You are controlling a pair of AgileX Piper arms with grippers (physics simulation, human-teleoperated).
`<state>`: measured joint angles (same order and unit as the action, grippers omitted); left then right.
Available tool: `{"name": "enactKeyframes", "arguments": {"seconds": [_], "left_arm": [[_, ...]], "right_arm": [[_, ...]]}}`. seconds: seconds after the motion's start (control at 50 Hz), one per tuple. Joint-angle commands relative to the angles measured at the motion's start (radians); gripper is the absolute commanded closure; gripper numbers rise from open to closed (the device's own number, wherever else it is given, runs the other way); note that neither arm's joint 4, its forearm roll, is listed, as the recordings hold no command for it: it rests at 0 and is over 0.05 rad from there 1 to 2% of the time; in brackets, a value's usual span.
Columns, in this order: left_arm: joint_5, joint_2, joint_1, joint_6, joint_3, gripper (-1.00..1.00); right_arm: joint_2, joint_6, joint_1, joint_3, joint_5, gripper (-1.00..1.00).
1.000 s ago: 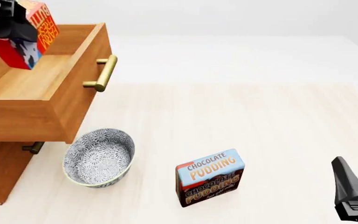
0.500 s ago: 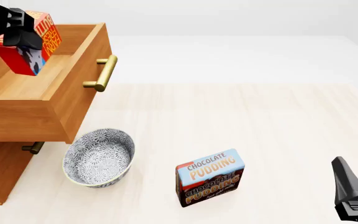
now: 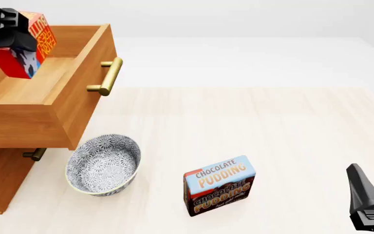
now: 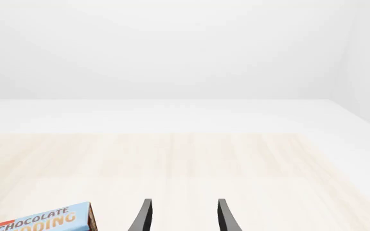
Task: Put the butter at the back in the top drawer of the cabinet and close it.
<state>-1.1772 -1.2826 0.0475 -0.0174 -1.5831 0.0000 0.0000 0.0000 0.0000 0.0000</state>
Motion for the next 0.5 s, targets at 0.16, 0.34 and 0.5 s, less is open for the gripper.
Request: {"name": "enactKeyframes", "arguments": {"seconds": [0.16,0.34,0.5], "left_arm": [[0.02,0.004,-0.019,0.013,0.015,1.0],[0.032,-0.001,-0.03,0.012,0.028,1.0],[0.044,-0.006,-0.033,0.005,0.035,1.0]], "right_arm": [[0.0,0.0,0.0,0.0,0.0,-1.0],[0.0,0.0,0.0,0.0,0.0,-1.0],[0.0,0.0,0.0,0.0,0.0,-1.0]]}}
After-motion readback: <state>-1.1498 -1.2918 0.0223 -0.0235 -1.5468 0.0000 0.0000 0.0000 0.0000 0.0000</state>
